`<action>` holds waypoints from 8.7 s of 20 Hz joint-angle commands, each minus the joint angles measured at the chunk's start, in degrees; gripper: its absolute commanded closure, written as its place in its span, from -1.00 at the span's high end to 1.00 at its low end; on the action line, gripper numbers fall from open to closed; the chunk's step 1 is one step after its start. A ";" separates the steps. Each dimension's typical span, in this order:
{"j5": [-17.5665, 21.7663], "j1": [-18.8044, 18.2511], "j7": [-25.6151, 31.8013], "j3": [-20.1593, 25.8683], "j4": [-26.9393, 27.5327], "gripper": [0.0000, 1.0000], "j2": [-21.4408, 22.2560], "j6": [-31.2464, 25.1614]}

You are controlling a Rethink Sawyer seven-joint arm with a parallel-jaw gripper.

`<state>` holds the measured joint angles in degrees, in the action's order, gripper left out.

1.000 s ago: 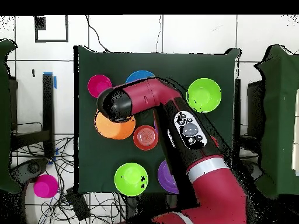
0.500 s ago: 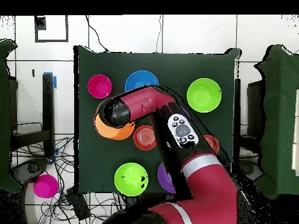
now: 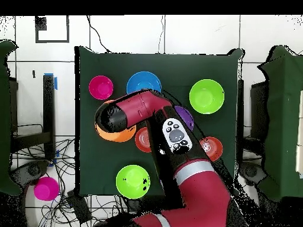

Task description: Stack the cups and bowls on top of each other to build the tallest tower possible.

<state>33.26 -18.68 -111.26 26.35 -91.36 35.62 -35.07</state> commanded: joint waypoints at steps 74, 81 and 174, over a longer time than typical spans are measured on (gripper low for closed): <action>-8.23 13.08 -6.58 -14.26 -8.62 1.00 1.45 12.47; -8.36 10.25 -2.76 -11.75 -8.19 1.00 -1.38 13.05; 8.78 22.09 0.57 -32.05 -30.87 1.00 5.50 43.51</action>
<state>35.12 6.16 -116.58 -13.12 -132.14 41.54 16.44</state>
